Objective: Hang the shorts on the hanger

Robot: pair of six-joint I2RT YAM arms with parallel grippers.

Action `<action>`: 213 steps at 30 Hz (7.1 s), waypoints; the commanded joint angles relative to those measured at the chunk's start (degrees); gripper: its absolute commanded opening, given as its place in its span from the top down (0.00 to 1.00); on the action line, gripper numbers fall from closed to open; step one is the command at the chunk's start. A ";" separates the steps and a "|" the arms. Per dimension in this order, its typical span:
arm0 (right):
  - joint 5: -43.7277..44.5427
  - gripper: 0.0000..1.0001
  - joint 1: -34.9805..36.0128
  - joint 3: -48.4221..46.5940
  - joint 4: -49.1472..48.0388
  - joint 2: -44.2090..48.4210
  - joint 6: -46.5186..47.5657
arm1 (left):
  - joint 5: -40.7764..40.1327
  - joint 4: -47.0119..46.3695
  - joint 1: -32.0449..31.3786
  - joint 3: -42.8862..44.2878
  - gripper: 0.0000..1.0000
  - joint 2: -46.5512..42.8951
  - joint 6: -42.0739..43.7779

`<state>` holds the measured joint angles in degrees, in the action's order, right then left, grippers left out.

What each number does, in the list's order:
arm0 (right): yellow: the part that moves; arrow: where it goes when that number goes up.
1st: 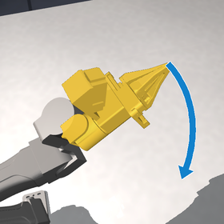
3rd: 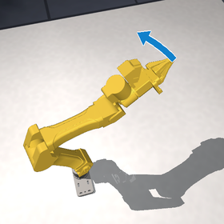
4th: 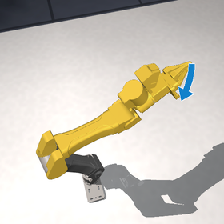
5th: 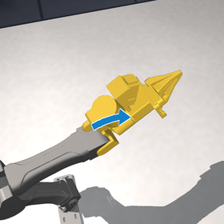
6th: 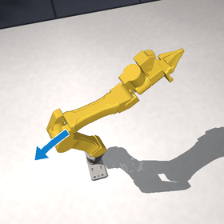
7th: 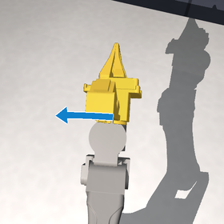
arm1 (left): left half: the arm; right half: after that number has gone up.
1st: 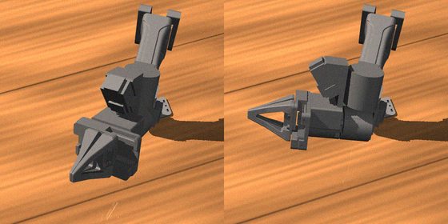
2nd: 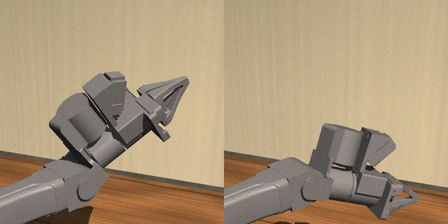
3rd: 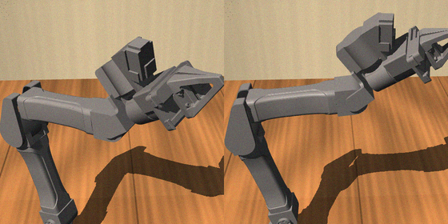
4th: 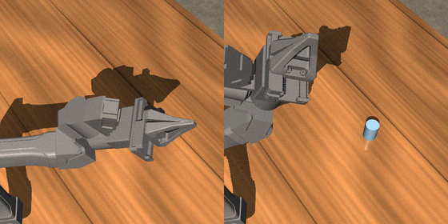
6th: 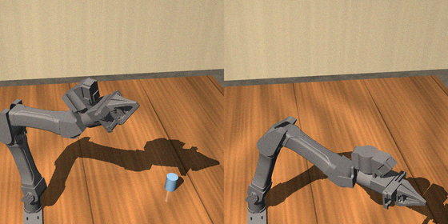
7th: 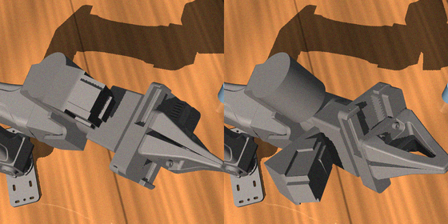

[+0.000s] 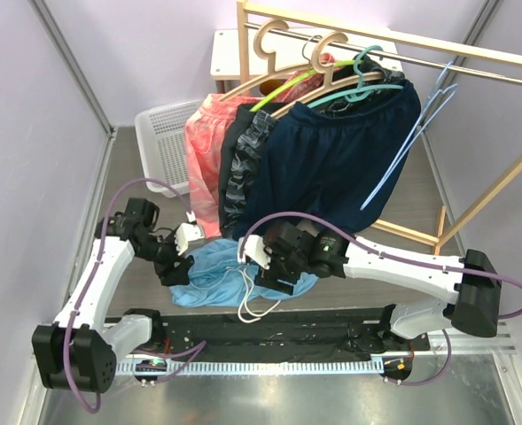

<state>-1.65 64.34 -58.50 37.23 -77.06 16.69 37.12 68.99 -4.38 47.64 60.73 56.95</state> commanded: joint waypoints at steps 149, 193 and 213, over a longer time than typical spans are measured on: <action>-56.72 0.99 -37.64 1.64 8.21 24.16 -26.19 | 16.04 -18.19 -0.19 3.96 0.00 -23.38 -31.38; -24.70 0.00 -12.22 -30.26 14.35 2.53 0.17 | 11.58 -18.20 -14.78 -2.99 1.00 -21.70 -20.84; -36.05 0.44 -10.55 -41.09 14.27 -11.89 1.24 | 8.67 -12.04 -16.54 -0.87 1.00 -19.16 -10.37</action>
<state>-35.07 52.40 -99.11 53.41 -89.58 17.50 45.41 58.59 -20.64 45.87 41.43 46.92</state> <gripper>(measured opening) 0.693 0.033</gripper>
